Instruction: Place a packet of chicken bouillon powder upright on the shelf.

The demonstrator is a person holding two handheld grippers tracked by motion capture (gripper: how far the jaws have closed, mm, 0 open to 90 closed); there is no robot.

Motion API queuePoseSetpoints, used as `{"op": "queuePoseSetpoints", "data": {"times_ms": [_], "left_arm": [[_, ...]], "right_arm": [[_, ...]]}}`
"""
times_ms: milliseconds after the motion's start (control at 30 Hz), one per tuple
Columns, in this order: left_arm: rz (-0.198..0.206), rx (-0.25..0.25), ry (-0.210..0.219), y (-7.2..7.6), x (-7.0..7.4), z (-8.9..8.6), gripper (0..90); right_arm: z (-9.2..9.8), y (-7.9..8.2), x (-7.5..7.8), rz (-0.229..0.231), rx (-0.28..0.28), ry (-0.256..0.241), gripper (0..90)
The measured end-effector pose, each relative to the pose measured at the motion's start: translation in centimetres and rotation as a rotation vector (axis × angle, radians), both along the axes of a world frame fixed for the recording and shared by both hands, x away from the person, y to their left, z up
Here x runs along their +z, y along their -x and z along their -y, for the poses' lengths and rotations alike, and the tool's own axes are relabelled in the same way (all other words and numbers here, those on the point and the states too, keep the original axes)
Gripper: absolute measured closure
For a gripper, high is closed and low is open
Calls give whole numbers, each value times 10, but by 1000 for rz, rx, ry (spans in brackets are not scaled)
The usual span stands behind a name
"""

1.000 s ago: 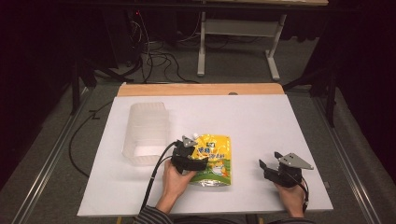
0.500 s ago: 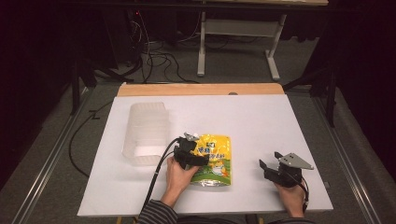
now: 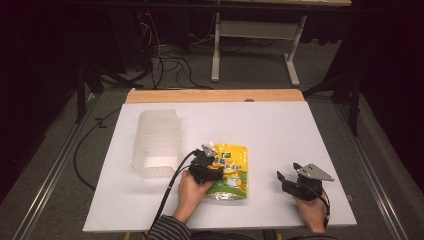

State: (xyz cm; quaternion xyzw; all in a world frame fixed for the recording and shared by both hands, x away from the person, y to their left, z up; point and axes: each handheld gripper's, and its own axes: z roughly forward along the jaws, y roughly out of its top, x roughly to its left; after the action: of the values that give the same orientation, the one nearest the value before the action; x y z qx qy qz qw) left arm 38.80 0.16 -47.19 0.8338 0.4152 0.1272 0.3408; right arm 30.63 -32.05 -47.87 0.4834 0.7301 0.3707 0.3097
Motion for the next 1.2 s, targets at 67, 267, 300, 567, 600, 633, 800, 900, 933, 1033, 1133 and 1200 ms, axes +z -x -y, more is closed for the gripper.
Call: {"op": "queuePoseSetpoints", "data": {"times_ms": [67,267,300,567,600,633,800,900,933,1033,1133,1200], "left_arm": [[5,-24,11,4,0,3,557],[6,-42,10,5,0,3,746],[3,-49,14,4,0,2,746],[-31,-81,70,1,1,-3,875],[-23,-84,75,2,2,-3,875],[-14,-87,89,3,4,-3,877],[-2,-104,196,6,19,-11,879],[26,-124,203,12,29,-12,879],[35,-132,216,15,32,-13,881],[71,-172,240,23,46,-14,882],[84,-200,261,27,55,-15,883],[91,-210,264,29,59,-15,883]], "right_arm": [[0,0,0,-2,-3,-1,309],[0,0,0,-3,0,-2,309],[0,0,0,-3,0,-2,309],[1,0,0,4,1,-7,307],[1,0,0,4,1,-6,306],[1,1,0,6,1,-8,306],[1,0,0,5,1,-7,306],[1,1,0,7,-1,-9,306],[1,1,0,7,-1,-8,305],[1,1,1,11,3,-7,305],[1,2,1,10,1,-11,305],[1,2,0,13,1,-12,306]]}}
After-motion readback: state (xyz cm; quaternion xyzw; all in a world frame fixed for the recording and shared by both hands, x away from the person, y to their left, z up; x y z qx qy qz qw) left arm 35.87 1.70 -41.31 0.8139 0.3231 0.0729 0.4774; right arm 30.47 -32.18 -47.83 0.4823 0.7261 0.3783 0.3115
